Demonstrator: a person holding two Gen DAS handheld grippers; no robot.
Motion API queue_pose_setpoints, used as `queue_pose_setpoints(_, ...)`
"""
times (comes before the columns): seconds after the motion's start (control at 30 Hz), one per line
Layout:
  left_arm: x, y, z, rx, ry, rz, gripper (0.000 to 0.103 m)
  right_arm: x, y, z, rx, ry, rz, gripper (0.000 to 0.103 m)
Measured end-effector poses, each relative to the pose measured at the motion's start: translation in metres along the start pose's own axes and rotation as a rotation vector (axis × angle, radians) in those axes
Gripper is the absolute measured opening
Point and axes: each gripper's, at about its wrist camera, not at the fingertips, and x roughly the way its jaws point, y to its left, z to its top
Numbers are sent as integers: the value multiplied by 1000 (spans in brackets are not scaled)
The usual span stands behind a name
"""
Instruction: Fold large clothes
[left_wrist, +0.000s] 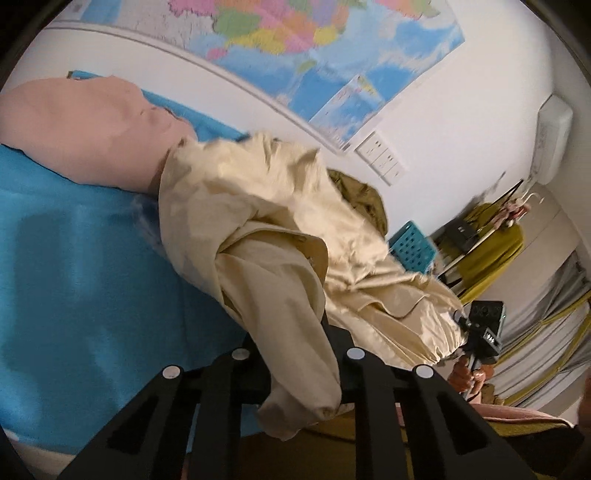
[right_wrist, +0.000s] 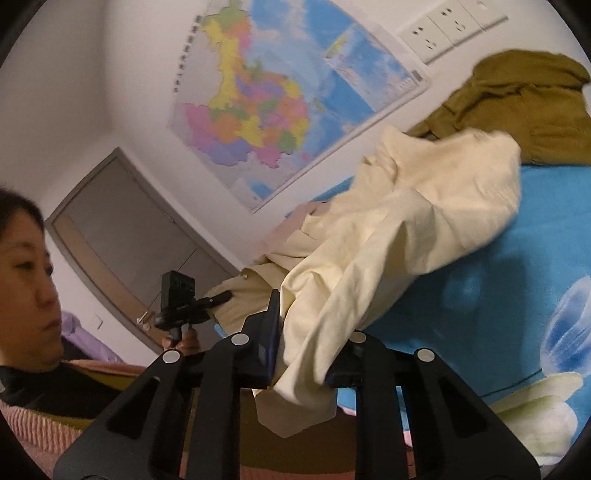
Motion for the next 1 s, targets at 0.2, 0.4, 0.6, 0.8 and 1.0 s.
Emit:
queue_pose_setpoints(0.2, 21, 12, -18, -28, 108, 34, 25, 16, -22, -26, 89, 99, -10, 24)
queue_pose_setpoints(0.4, 49, 31, -40, -42, 236, 60, 55, 19, -44, -58, 167, 156, -30, 41)
queue_pose_setpoints(0.6, 42, 23, -37, -29, 204, 57, 27, 20, -53, -79, 197, 169, -48, 26)
queue_pose_setpoints(0.8, 21, 9, -22, -23, 136, 25, 17, -2, -22, -61, 124, 65, 11, 18)
queue_pose_setpoints(1.0, -9, 1, 2, -20, 42, -28, 16, -17, 6, -31, 55, -28, 38, 17)
